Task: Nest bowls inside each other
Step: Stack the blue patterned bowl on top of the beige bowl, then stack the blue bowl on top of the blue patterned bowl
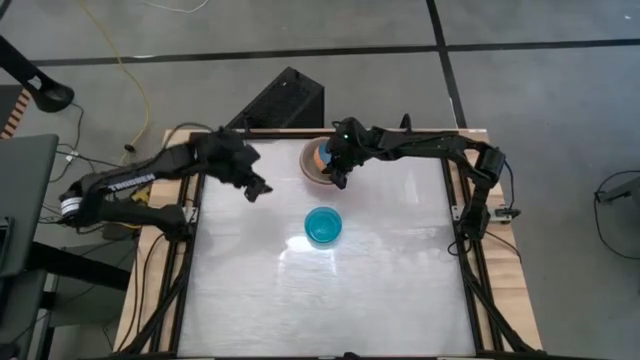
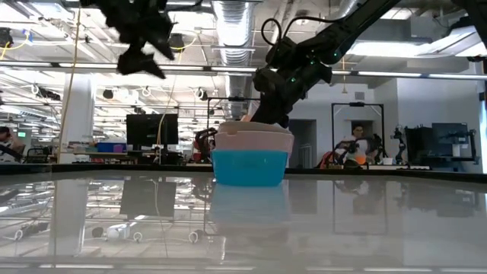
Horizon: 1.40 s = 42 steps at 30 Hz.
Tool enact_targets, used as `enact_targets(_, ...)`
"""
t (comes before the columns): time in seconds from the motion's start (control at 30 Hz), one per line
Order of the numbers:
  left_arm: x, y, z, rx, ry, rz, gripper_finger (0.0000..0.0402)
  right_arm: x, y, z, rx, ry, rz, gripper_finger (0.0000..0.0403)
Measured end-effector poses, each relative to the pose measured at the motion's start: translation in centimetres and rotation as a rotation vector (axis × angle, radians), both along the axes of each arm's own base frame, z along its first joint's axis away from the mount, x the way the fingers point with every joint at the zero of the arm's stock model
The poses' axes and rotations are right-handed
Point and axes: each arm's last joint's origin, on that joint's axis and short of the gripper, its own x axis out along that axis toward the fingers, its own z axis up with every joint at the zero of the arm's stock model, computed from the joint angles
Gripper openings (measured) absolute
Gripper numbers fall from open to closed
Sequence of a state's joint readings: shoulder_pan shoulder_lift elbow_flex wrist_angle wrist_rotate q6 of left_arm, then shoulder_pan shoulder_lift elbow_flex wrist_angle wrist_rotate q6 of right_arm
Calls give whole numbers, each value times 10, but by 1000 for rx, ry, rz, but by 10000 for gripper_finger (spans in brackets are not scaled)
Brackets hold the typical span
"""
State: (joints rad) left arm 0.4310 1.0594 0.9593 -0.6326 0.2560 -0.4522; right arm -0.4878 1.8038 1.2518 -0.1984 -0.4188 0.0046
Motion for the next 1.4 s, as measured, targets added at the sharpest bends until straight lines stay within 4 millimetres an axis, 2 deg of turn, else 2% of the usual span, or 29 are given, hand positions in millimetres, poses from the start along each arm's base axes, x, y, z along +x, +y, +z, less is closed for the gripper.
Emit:
enact_targets(0.17,8,-21,-45,-99,-72,35,230,1,3,-1,-25,7,24,22)
enact_targets(0.3,12,-27,-75,-137,-167,112,230,4,5,1,-26,-19,21,79)
enact_targets(0.5,8,-27,-102,-175,-225,252,230,5,5,9,23,-67,-24,185)
enact_targets(0.63,16,-30,-115,-217,-219,242,230,-1,8,28,31,-117,-40,223)
enact_targets(0.83,41,-34,-131,-288,-274,219,230,-22,14,74,-19,-223,-79,218)
enact_targets(1.03,56,-38,-155,-381,-232,216,230,-61,30,133,-105,-362,-138,198)
enact_targets(1.17,70,-42,-157,-390,-219,183,230,-93,46,168,-166,-453,-170,192)
enact_targets(1.27,83,-42,-156,-384,-221,178,230,-117,57,186,-200,-482,-211,191)
enact_targets(1.4,101,-39,-156,-384,-203,174,224,-146,71,199,-214,-483,-241,191)
